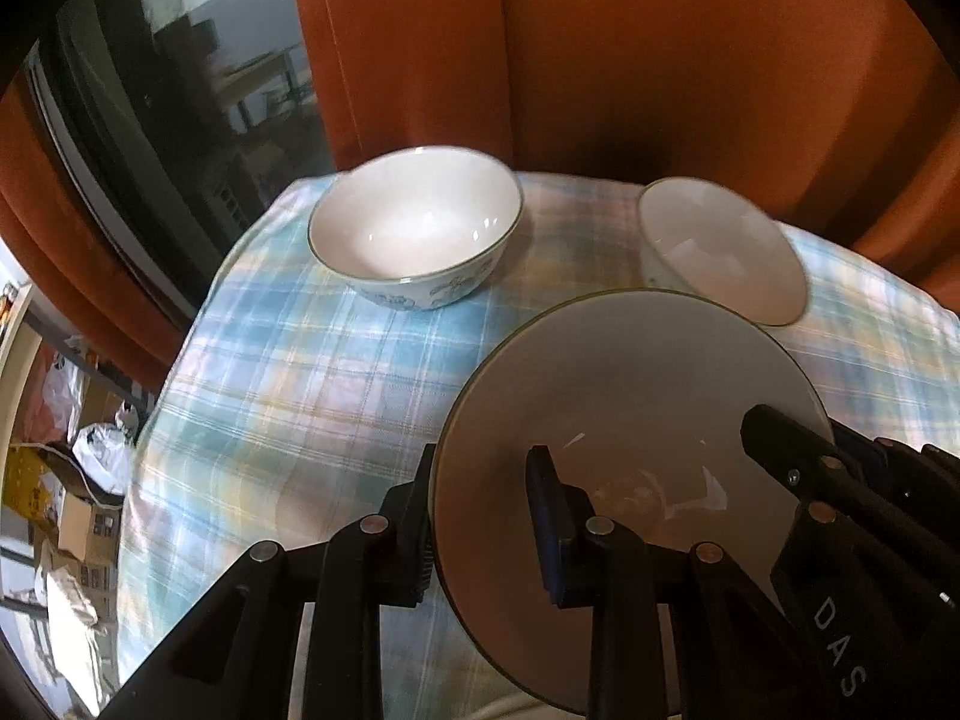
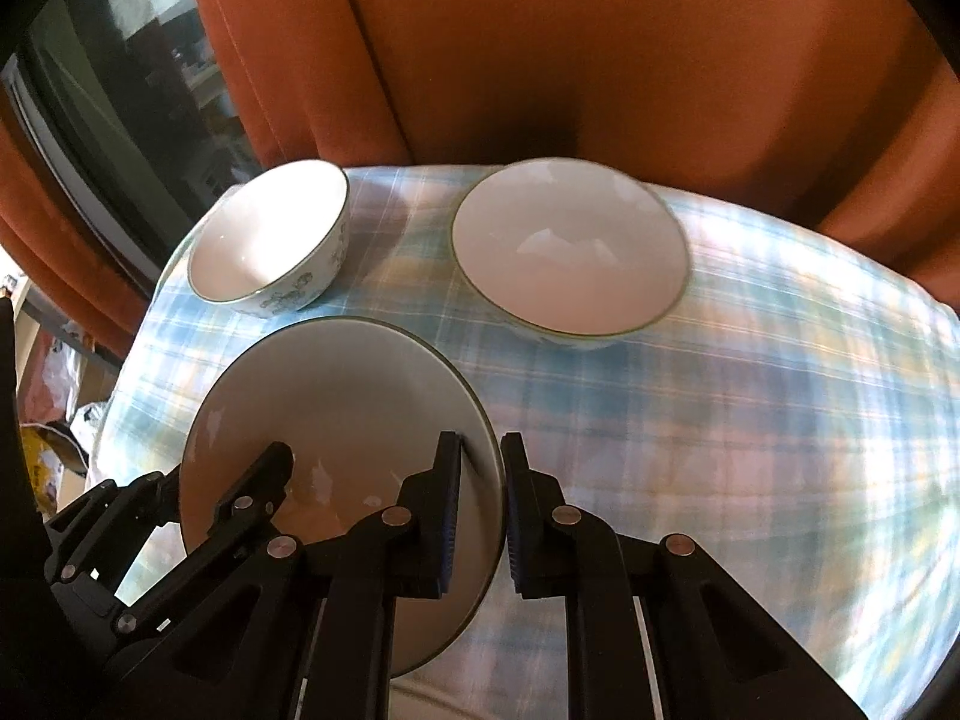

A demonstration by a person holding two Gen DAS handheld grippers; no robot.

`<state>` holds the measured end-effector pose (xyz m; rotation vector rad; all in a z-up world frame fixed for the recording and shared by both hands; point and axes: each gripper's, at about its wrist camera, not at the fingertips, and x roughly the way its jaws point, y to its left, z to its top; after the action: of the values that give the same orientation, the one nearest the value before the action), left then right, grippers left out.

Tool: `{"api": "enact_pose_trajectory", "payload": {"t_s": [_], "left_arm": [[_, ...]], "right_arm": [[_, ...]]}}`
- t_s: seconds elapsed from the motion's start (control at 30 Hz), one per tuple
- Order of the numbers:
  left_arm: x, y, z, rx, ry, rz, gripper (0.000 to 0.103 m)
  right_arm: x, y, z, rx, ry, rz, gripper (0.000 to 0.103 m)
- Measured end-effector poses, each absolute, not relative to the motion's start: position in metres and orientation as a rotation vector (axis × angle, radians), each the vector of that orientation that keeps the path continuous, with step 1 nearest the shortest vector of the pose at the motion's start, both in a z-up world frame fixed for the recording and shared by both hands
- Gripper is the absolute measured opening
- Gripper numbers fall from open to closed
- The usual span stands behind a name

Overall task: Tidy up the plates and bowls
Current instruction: 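Carry the white bowl with the right tool beside the plate stack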

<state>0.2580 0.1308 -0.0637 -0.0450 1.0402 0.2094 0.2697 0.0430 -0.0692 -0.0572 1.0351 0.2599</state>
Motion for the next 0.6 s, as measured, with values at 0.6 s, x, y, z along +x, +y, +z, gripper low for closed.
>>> {"api": "enact_pose_trajectory", "payload": {"t_s": [0.6], "left_arm": [[0.184, 0.091, -0.019, 0.002, 0.958, 0.072, 0.026]], "right_arm": [[0.174, 0.002, -0.013, -0.005, 0.933, 0.114, 0.017]]}}
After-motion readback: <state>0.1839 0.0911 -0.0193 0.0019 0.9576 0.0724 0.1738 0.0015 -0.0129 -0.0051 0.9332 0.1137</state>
